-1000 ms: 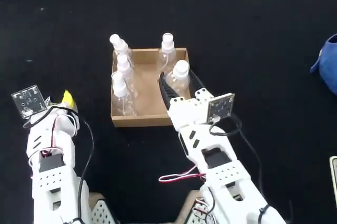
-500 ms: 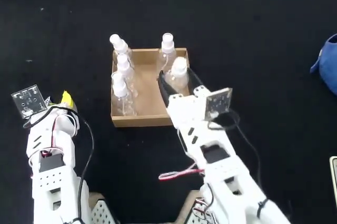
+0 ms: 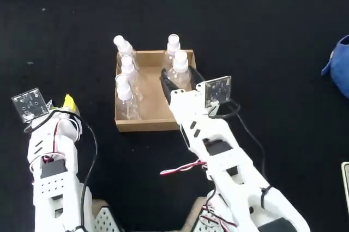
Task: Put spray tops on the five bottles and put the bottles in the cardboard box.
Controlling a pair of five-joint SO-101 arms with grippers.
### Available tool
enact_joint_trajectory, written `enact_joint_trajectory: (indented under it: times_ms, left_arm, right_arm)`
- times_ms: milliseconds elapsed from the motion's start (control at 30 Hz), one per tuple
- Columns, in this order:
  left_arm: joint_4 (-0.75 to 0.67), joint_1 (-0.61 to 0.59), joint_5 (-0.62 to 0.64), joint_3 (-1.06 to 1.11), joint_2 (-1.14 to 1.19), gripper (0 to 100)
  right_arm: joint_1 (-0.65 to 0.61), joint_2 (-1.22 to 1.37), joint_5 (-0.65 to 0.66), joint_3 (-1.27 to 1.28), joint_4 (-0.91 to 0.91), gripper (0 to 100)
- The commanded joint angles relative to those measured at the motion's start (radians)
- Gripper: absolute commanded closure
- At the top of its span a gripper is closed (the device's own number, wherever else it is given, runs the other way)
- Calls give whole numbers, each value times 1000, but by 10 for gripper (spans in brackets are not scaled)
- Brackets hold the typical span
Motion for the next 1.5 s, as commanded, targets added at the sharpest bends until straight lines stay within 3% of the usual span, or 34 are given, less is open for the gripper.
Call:
enact_joint_trajectory:
  times_ms: [0, 233, 733, 967, 1300, 1467]
  left_arm:
    - [-17, -2, 8, -8, -14, 970]
    - [-17, -2, 8, -7, -14, 970]
    - [-17, -2, 8, -7, -14, 970]
    - [-17, -2, 8, -7, -14, 970]
    - [-17, -2, 8, -7, -14, 970]
    - [-17, -2, 8, -7, -14, 970]
  right_arm:
    - [-3, 12, 6, -44, -31, 988]
    - [55, 13, 9, -31, -23, 987]
    - [29, 13, 6, 2, -37, 988]
    - [28, 13, 6, 99, -242, 988]
    - [26, 59, 8, 87, -255, 988]
    - [26, 182, 11, 76, -391, 988]
